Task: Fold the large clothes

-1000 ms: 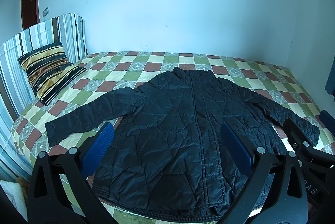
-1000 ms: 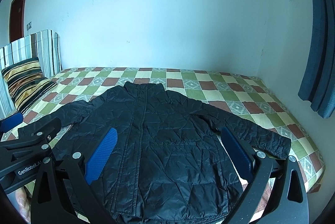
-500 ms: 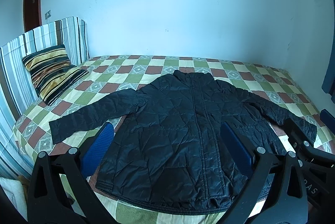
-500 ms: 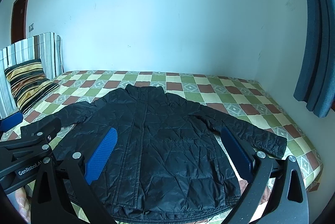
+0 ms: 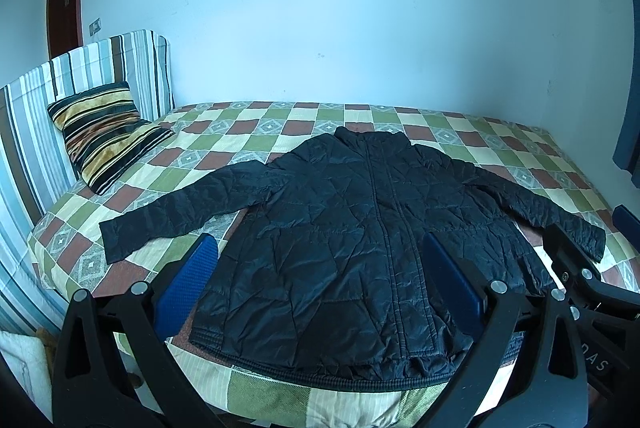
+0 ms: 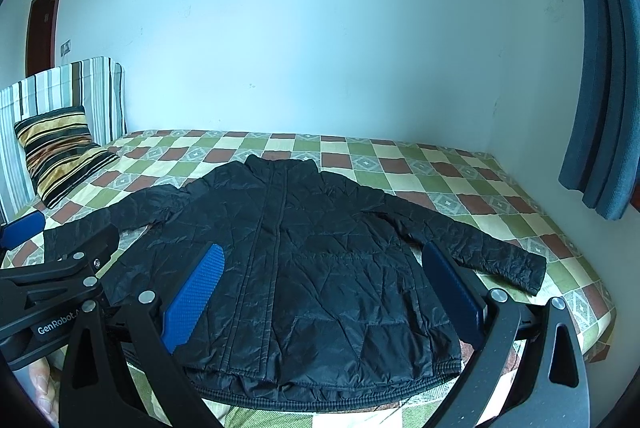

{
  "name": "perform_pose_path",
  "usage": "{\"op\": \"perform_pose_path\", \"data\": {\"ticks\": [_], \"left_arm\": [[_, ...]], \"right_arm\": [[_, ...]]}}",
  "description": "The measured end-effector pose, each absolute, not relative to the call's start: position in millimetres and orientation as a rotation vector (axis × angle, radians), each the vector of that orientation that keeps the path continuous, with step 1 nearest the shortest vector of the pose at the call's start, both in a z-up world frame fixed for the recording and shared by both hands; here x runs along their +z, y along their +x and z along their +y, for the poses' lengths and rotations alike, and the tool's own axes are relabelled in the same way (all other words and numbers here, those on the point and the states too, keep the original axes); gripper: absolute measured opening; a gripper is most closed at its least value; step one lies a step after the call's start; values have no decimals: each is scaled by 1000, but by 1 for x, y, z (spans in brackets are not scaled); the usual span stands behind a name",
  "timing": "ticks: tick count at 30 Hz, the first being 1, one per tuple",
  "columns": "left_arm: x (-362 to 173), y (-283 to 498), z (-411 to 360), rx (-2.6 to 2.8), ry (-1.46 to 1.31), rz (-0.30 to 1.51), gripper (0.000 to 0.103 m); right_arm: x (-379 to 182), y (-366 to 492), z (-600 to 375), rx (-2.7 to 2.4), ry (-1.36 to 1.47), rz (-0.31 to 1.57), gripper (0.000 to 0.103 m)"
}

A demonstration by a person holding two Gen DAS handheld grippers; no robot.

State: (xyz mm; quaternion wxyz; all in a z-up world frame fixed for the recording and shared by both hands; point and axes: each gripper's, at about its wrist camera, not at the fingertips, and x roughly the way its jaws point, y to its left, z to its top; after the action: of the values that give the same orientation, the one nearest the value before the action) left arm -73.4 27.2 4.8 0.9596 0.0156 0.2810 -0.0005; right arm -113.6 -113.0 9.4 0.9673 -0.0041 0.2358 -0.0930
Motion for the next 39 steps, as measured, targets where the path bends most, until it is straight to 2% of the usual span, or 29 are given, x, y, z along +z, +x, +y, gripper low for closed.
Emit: {"op": "perform_pose_path", "data": {"ticks": [18,26,32,39], "left_arm": [[-19,-39,28,-15,17,651,101],[-19,-31,19,-49,33,624,101],[-34,-11,19,-23,50,666,101],[-60,22,43,48,25,751,101]], "right_arm": [[-3,-91,-133,-221,25,525,98],[-12,-79,-150,-229,70,542,98],[-28,-65,-210,-336,144,572,98],[-64,-61,-340,-567,360,618,98]]}}
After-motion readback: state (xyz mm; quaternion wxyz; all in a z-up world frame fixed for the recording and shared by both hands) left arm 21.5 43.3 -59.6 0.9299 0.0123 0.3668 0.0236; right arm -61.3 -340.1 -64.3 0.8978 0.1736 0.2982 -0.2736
